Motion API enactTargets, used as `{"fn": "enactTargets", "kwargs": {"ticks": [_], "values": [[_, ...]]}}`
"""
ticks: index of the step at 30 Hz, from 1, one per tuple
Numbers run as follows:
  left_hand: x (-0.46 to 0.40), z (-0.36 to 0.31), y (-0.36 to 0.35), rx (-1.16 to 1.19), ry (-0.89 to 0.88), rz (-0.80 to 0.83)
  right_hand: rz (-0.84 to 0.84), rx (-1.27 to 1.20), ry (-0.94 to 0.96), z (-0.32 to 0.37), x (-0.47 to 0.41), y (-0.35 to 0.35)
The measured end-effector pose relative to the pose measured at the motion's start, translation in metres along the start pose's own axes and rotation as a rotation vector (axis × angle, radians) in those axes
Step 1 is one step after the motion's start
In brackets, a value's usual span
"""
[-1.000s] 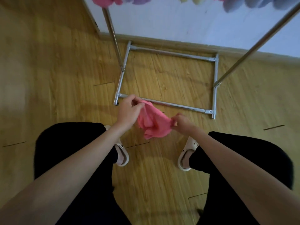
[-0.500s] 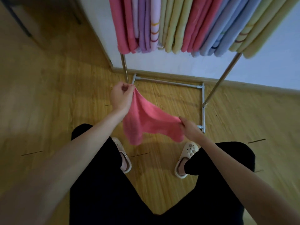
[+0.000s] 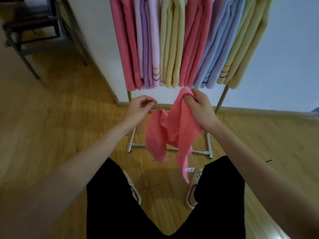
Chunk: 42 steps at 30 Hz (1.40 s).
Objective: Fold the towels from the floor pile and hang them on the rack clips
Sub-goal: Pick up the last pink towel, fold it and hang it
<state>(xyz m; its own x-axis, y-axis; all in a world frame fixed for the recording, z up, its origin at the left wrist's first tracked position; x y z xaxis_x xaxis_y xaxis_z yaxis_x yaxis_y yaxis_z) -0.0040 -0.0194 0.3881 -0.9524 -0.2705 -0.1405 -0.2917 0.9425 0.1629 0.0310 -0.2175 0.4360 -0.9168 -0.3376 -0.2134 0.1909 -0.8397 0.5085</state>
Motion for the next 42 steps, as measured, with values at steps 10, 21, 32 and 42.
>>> {"fn": "enactTargets", "kwargs": {"ticks": [10, 21, 32, 42], "values": [[0.079, -0.018, -0.001, -0.260, -0.186, 0.314, -0.123, -0.235, -0.232, 0.025, -0.008, -0.025], [0.102, -0.016, -0.022, -0.449, -0.301, 0.088, -0.226, -0.490, -0.427, 0.026, -0.004, -0.031], [0.099, -0.017, -0.013, -0.295, -0.248, 0.032, -0.218, -0.516, -0.511, 0.015, -0.006, -0.014], [0.071, -0.037, 0.005, -0.132, -0.124, -0.194, -0.021, -0.531, -0.705, -0.010, -0.001, -0.010]]}}
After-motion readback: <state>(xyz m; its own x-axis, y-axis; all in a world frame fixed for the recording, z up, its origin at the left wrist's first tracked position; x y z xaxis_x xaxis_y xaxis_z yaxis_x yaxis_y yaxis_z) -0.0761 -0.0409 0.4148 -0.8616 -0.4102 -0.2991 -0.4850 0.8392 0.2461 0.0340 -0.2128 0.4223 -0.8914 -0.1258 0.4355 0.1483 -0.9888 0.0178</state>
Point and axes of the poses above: each hand's wrist, its own x-axis away from the middle knuckle, its own y-axis out of the back of the hand, z = x × y, the point moved 3 cm from there along -x, towards the middle knuckle, and after that the axes turned 9 degrees about x, right-handed, at the moved point
